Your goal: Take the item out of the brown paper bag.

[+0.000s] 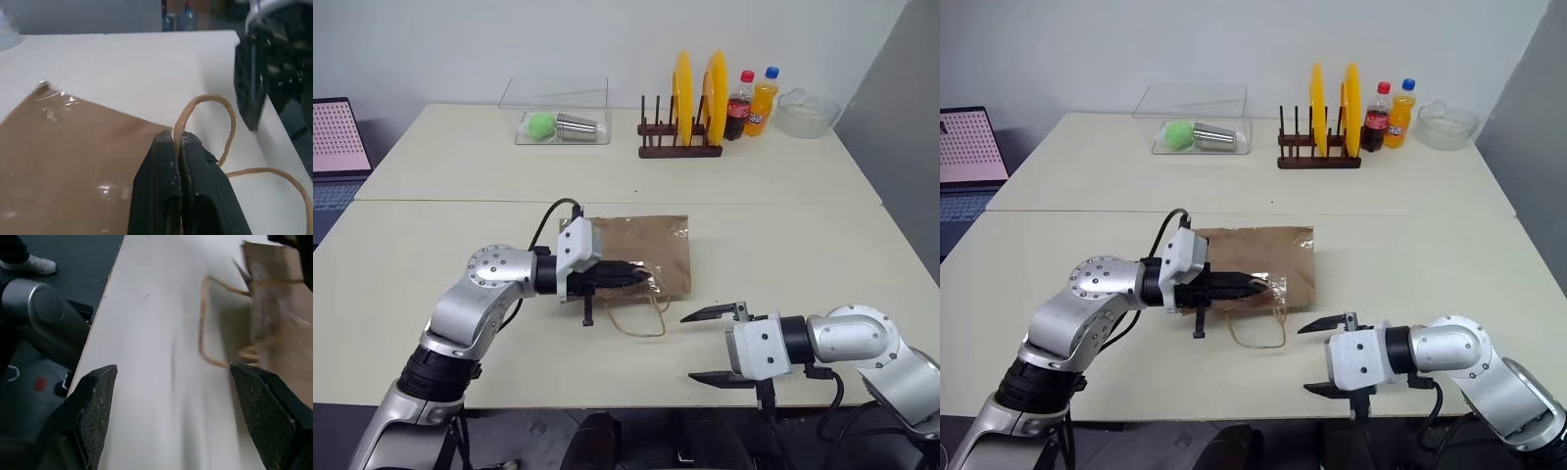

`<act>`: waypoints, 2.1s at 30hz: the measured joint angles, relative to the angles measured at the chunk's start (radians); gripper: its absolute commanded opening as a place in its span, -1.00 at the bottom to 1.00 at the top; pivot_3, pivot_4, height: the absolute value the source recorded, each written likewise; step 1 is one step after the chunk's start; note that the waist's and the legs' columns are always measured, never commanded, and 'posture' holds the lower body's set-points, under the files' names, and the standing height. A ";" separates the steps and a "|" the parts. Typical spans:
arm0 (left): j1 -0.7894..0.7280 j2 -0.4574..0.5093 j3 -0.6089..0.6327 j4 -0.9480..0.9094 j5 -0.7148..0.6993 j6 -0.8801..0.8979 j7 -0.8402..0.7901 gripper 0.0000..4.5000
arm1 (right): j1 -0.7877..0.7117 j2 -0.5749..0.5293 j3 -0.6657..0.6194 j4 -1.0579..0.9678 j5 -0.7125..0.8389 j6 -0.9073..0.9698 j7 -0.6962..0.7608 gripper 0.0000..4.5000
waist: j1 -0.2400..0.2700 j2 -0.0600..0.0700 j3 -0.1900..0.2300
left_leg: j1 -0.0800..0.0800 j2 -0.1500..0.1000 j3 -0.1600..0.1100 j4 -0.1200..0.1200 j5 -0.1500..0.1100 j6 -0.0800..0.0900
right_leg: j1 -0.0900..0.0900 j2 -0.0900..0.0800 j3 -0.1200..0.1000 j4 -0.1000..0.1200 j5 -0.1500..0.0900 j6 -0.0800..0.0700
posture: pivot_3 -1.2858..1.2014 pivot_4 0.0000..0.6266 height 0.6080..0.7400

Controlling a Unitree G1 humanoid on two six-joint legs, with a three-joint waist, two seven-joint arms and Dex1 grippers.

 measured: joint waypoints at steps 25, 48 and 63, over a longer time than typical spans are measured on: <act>-0.039 -0.053 0.040 0.089 0.012 0.028 0.013 -1.00 | -0.146 0.192 0.175 0.385 -0.427 -0.413 -0.142 -0.98 | 0.003 0.000 0.000 | 0.000 0.000 0.000 0.001 0.000 -0.001 | 0.000 0.000 0.001 0.000 0.000 -0.001 | 0.03 -0.52 1.00; -0.432 -0.164 0.190 0.212 -0.084 0.374 0.297 -1.00 | -0.128 0.159 0.196 0.421 -0.495 -0.396 -0.083 -0.98 | 0.003 -0.001 0.000 | 0.000 -0.001 -0.001 0.007 0.003 -0.005 | 0.003 0.000 0.000 0.001 0.000 0.000 | 0.03 -0.52 1.00; -0.394 -0.134 0.192 0.143 -0.137 0.399 0.190 -1.00 | -0.065 0.134 -0.006 0.115 -0.077 0.131 0.069 -0.02 | 0.005 0.000 0.000 | -0.001 -0.001 -0.002 0.008 0.002 -0.004 | 0.003 -0.001 0.000 0.001 0.001 0.000 | 0.03 -0.52 1.00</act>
